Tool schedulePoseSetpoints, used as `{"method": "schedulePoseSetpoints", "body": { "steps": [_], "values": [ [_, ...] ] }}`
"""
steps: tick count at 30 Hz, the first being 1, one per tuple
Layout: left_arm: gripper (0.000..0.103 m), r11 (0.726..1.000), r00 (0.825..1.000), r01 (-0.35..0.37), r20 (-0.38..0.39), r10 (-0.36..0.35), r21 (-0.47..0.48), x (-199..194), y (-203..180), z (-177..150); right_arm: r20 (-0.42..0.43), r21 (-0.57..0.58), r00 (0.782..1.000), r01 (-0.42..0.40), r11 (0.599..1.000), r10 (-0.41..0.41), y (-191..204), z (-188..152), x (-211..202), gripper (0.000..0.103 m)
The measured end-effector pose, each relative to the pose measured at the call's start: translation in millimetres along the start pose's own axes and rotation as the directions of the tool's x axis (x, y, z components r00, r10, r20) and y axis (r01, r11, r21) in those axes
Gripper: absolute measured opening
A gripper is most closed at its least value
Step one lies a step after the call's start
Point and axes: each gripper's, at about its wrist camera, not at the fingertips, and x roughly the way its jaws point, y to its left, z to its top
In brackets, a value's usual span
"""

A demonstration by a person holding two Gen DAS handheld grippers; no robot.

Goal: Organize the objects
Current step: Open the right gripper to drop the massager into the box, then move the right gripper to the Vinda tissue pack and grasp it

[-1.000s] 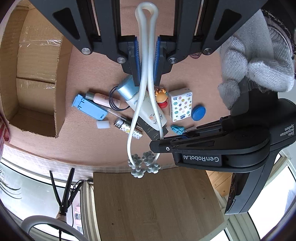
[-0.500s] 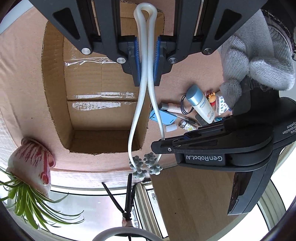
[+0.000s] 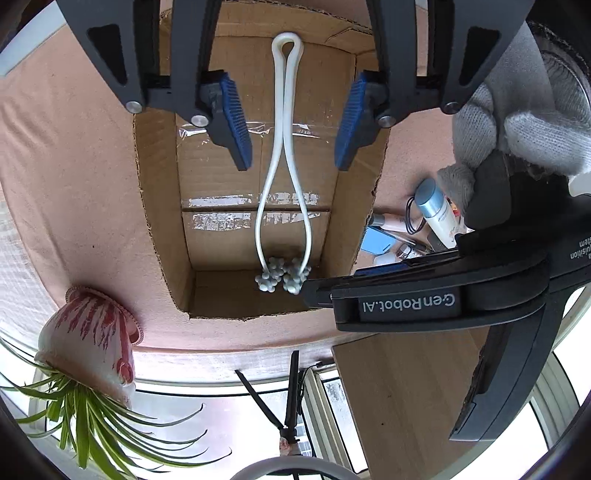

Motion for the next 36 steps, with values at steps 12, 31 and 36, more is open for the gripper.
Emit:
{"method": "schedulePoseSetpoints", "body": {
  "steps": [12,31,36],
  "values": [
    [0.076,0.993,0.996,-0.082,0.013,0.083,-0.084,-33,65,-6,0.027,-0.011,0.999,-0.032,0.999,0.032,17,7,0,0.064],
    [0.078,0.941,0.973,-0.231,-0.038,0.229,-0.246,-98,222,-59,-0.073,-0.065,0.971,-0.231,0.971,0.226,114,30,45,0.064],
    [0.078,0.932,0.971,-0.24,-0.048,0.236,-0.273,-106,257,-73,-0.109,-0.076,0.956,-0.28,0.957,0.271,146,39,64,0.064]
  ]
}}
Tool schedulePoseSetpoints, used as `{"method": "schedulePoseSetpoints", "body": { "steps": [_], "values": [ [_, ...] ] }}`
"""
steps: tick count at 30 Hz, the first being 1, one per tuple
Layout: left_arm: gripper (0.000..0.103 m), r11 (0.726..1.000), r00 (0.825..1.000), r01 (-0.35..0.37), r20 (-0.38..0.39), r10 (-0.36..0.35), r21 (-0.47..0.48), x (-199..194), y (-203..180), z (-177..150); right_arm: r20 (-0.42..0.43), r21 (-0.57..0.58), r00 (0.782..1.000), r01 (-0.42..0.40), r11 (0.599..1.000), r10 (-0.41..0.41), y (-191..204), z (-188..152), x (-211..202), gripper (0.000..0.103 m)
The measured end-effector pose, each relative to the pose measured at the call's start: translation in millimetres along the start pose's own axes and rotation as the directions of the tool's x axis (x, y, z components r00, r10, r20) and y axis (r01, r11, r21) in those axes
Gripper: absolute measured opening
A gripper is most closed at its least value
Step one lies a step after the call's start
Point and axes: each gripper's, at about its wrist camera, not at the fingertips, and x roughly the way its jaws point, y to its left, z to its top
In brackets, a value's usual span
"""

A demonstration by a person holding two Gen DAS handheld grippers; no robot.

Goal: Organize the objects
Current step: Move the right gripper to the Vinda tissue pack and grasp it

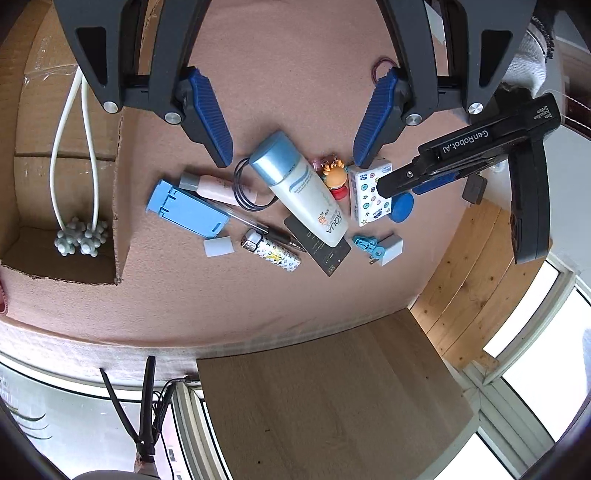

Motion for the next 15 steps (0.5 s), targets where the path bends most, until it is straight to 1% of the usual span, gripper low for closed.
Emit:
{"method": "schedulePoseSetpoints", "body": {
  "steps": [2,6,9,12,13,14,15],
  "values": [
    [0.078,1.0,1.0,-0.003,-0.001,0.003,-0.001,1,11,-1,-0.018,-0.013,1.0,-0.008,1.0,0.008,12,5,11,0.064],
    [0.077,1.0,1.0,0.014,-0.016,-0.014,-0.01,6,28,-4,-0.054,-0.06,0.998,-0.024,0.998,0.021,38,12,33,0.063],
    [0.075,0.999,0.999,0.038,-0.027,-0.039,-0.008,12,33,-6,-0.091,-0.075,0.995,-0.038,0.996,0.031,51,18,50,0.053],
    [0.061,0.997,0.996,0.074,-0.047,-0.074,-0.007,18,35,-9,-0.125,-0.075,0.992,-0.038,0.996,0.029,58,25,68,0.045],
    [0.055,0.996,0.995,0.087,-0.054,-0.088,-0.01,20,36,-9,-0.138,-0.067,0.99,-0.046,0.997,0.037,59,27,74,0.041],
    [0.05,0.995,0.993,0.097,-0.062,-0.098,-0.013,22,36,-10,-0.154,-0.058,0.987,-0.059,0.997,0.049,60,30,81,0.039],
    [0.05,0.994,0.992,0.104,-0.068,-0.105,-0.013,24,36,-10,-0.17,-0.048,0.983,-0.073,0.996,0.064,60,31,87,0.037]
  ]
}}
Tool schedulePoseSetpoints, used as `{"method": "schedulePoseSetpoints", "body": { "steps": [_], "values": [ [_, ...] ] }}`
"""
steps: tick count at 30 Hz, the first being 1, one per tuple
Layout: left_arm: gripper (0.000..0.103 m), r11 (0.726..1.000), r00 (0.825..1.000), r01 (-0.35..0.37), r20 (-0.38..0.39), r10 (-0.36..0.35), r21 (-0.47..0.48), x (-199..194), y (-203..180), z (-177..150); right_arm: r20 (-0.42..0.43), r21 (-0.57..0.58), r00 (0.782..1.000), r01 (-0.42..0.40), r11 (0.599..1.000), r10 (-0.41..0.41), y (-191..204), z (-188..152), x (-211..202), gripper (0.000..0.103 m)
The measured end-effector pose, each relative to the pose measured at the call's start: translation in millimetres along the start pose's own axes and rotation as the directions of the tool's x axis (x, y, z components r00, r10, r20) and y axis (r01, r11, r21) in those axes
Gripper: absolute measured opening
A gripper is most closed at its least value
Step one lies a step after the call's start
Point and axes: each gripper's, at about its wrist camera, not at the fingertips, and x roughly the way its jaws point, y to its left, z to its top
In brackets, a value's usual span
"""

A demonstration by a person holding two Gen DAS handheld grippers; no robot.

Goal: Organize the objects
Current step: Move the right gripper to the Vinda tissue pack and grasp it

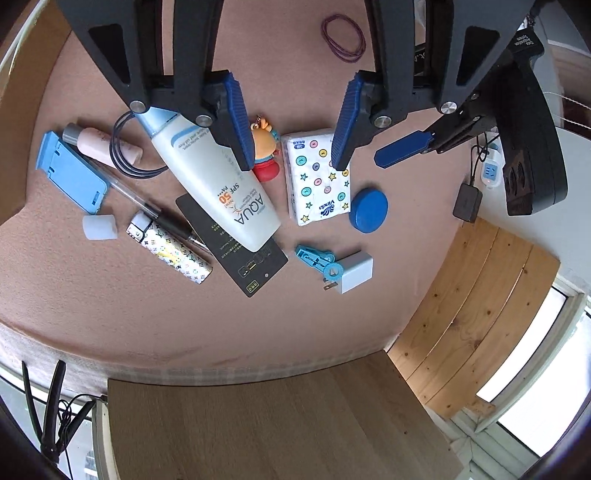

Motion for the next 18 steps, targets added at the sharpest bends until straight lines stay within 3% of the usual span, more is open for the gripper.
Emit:
{"method": "schedulePoseSetpoints", "body": {
  "steps": [5,7,18],
  "values": [
    [0.05,1.0,0.999,0.03,-0.016,-0.031,-0.005,6,1,2,-0.049,0.015,0.998,-0.028,1.0,0.029,2,10,23,0.031],
    [0.05,0.999,0.999,0.043,-0.022,-0.043,-0.01,8,2,3,-0.072,0.013,0.997,-0.033,0.999,0.034,5,12,32,0.023],
    [0.05,0.996,0.995,0.087,-0.045,-0.088,-0.019,19,2,10,-0.109,0.011,0.994,-0.016,1.0,0.017,9,17,54,0.022]
  ]
}}
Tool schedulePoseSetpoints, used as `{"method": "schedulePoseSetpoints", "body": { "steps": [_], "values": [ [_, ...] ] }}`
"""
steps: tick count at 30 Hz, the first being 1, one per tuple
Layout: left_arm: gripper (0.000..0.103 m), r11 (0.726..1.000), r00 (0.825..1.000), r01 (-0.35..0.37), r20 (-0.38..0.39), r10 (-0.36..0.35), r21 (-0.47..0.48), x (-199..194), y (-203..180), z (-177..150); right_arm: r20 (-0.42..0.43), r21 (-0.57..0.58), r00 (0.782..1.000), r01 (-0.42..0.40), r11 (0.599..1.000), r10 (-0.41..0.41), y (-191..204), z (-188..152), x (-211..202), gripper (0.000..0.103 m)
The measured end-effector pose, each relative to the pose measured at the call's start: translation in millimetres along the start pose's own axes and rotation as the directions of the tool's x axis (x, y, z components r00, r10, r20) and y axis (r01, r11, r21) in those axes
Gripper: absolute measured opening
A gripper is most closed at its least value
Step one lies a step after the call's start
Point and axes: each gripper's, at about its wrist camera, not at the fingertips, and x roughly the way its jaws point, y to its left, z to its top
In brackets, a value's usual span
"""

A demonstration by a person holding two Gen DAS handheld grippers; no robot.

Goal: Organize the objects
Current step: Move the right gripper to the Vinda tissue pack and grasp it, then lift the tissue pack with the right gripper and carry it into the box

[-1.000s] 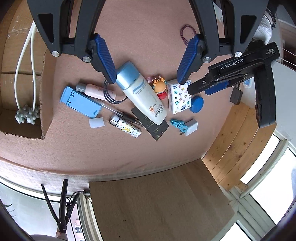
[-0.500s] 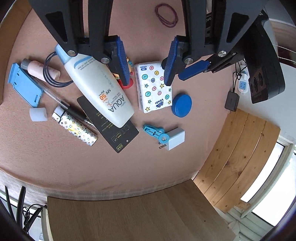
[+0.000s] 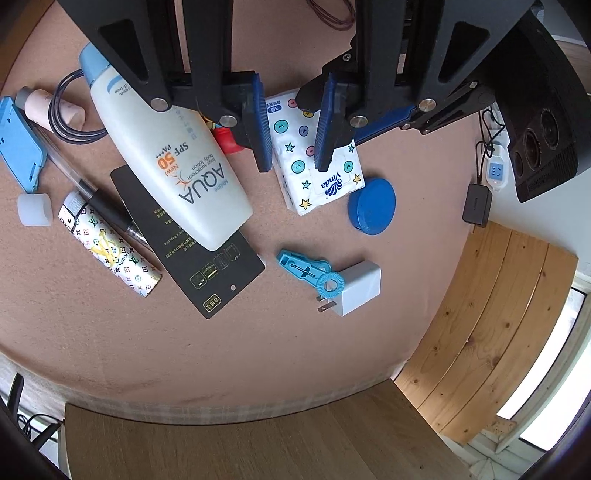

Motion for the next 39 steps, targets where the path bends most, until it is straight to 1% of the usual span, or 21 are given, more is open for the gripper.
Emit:
{"method": "schedulePoseSetpoints", "body": {
  "steps": [2,4,11,15,17,20,24,26,31,34,39],
  "values": [
    [0.05,1.0,1.0,0.002,-0.001,-0.002,-0.001,1,0,0,-0.01,0.007,1.0,-0.014,1.0,0.014,-2,0,2,0.022],
    [0.05,1.0,1.0,0.003,0.002,-0.003,0.0,1,-1,-1,-0.021,0.005,0.999,-0.025,1.0,0.025,-3,0,4,0.024],
    [0.05,1.0,1.0,-0.009,0.012,0.009,0.018,-2,-10,-2,-0.014,0.009,0.999,-0.033,0.999,0.033,-3,-1,1,0.023],
    [0.05,1.0,1.0,-0.02,0.014,0.02,0.01,2,-9,-3,-0.009,0.024,0.999,-0.043,0.999,0.043,-5,-7,-4,0.023],
    [0.052,1.0,1.0,-0.01,0.011,0.01,-0.005,3,-2,-5,-0.01,0.024,0.999,-0.039,0.999,0.04,-6,-9,-4,0.023],
    [0.051,1.0,1.0,-0.006,0.016,0.006,0.002,3,-2,-5,-0.018,0.028,0.999,-0.042,0.999,0.043,-8,-9,0,0.023],
    [0.05,0.998,0.998,-0.043,0.051,0.041,0.042,-6,-16,-6,-0.007,0.026,0.999,-0.047,0.999,0.047,-5,-11,-4,0.023],
    [0.05,0.998,0.997,-0.045,0.067,0.041,0.053,-17,-24,-7,0.009,0.03,0.998,-0.059,0.998,0.059,-2,-14,-12,0.023],
    [0.05,0.99,0.992,-0.061,0.114,0.047,0.125,-44,-59,-12,0.073,0.03,0.995,-0.077,0.997,0.074,2,-23,-46,0.023],
    [0.05,0.985,0.99,-0.054,0.137,0.031,0.165,-57,-82,-15,0.122,0.019,0.991,-0.063,0.998,0.06,4,-32,-72,0.023],
    [0.05,0.971,0.99,-0.033,0.143,-0.001,0.237,-69,-119,-25,0.188,0.026,0.982,-0.033,0.999,0.027,-1,-46,-113,0.023]
  ]
}}
